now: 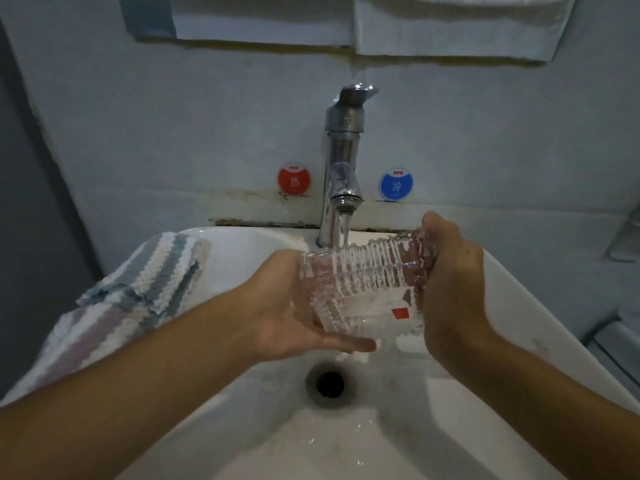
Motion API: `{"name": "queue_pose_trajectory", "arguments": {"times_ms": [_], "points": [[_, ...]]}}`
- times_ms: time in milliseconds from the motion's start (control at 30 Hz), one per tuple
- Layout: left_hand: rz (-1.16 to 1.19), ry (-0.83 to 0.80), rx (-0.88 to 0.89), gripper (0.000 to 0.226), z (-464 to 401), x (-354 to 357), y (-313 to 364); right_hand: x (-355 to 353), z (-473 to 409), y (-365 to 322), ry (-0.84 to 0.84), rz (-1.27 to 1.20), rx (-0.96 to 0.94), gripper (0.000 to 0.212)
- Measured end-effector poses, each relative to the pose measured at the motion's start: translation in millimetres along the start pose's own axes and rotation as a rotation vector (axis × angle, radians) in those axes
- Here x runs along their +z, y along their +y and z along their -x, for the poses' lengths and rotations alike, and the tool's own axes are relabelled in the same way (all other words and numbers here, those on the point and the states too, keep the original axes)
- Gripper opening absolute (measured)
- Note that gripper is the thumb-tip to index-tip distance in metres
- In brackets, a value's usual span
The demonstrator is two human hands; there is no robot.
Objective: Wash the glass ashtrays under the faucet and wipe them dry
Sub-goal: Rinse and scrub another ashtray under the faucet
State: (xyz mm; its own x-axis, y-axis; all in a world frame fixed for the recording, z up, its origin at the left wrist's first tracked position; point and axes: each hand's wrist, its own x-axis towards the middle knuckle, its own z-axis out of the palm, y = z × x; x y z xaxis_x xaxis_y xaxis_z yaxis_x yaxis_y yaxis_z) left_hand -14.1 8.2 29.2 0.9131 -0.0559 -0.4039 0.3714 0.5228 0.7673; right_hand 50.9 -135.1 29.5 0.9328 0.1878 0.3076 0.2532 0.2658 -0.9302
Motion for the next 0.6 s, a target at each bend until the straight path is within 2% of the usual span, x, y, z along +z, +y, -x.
{"name": "queue_pose_trajectory", "arguments": {"times_ms": [167,267,367,433,533,600], "points": [[-0.102,-0.179,-0.139,0.047,4.1,-8.0,11.8,-0.8,4.4,1.1,-0.053,-0.029,-0.077,0.047],[-0.060,-0.228,-0.224,0.041,3.2,-9.6,16.7,-0.9,4.1,0.6,-0.096,-0.001,-0.164,0.048],[0.031,-0.155,-0.203,0.033,2.5,-4.9,15.0,-3.7,-1.6,-1.3,-0.112,0.042,-0.151,0.034],[0.034,-0.150,-0.168,0.035,3.7,-1.0,10.2,-7.1,-7.1,-0.1,-0.125,0.088,-0.089,0.032],[-0.006,-0.057,-0.098,0.039,-2.0,-0.6,3.4,-9.7,-12.0,3.7,-0.182,0.082,0.065,0.038],[-0.061,0.020,-0.013,0.034,-9.9,-3.9,-0.4,-8.3,-12.4,4.1,-0.199,0.069,0.178,0.043]]}}
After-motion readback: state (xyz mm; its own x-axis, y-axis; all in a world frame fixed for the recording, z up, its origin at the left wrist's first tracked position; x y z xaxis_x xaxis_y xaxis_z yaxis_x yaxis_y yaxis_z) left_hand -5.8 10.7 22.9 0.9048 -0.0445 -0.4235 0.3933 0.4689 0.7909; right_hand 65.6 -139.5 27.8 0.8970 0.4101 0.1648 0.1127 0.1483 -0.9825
